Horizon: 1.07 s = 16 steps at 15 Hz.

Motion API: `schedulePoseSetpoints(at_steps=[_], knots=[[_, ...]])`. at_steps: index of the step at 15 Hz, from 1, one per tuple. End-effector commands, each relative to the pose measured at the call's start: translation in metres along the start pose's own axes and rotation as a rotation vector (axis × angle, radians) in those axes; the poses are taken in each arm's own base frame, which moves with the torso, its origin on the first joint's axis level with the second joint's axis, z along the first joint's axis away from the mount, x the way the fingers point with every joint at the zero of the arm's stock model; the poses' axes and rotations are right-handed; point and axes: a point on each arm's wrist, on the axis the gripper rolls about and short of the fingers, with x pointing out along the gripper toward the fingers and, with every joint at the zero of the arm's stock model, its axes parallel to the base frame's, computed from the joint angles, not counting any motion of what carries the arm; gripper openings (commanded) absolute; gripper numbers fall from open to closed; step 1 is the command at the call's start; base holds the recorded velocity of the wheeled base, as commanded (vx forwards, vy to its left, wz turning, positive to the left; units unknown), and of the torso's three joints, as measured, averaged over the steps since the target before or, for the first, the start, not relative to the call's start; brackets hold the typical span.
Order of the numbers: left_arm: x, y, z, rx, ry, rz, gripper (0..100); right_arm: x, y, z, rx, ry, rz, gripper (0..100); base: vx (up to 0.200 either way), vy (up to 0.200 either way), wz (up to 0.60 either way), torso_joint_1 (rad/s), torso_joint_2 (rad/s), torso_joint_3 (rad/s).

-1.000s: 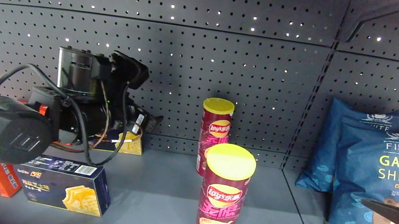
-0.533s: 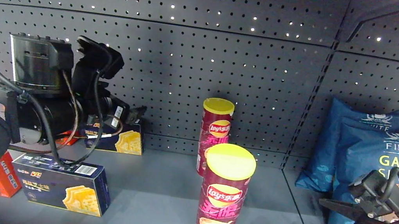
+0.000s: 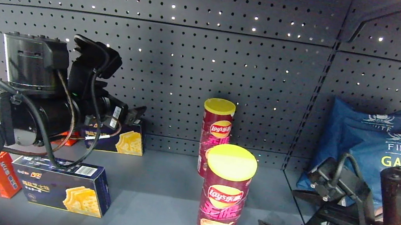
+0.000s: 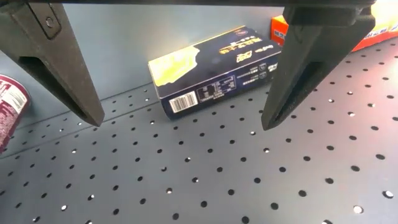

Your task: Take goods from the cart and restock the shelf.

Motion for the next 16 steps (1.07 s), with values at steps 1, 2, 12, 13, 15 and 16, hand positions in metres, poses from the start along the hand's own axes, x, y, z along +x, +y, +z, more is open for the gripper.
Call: schedulePoseSetpoints(at_steps=[1,2,12,13,15,16], knots=[[0.000,0.000,0.000,0.000,0.000,0.000,100,0.010,0.002,0.000,-0.006,0.022,0.011,100,0.000,0.000,0.00,0.000,0.00,0.000],[0.000,0.000,0.000,-0.002,0.000,0.000,100,0.012,0.004,0.001,-0.010,0.026,0.018,100,0.000,0.000,0.00,0.000,0.00,0.000],[0.000,0.000,0.000,-0.001,-0.003,0.001,100,0.024,0.011,0.007,-0.025,0.019,0.030,100,0.000,0.000,0.00,0.000,0.00,0.000],[0.000,0.000,0.000,-0.001,-0.001,0.002,100,0.025,0.011,0.008,-0.026,0.014,0.033,100,0.000,0.000,0.00,0.000,0.00,0.000],[0.000,0.000,0.000,-0.002,-0.001,0.002,100,0.027,0.013,0.011,-0.029,0.009,0.036,100,0.000,0.000,0.00,0.000,0.00,0.000],[0.000,0.000,0.000,-0.002,-0.001,0.002,100,0.031,0.013,0.014,-0.029,0.009,0.037,100,0.000,0.000,0.00,0.000,0.00,0.000]])
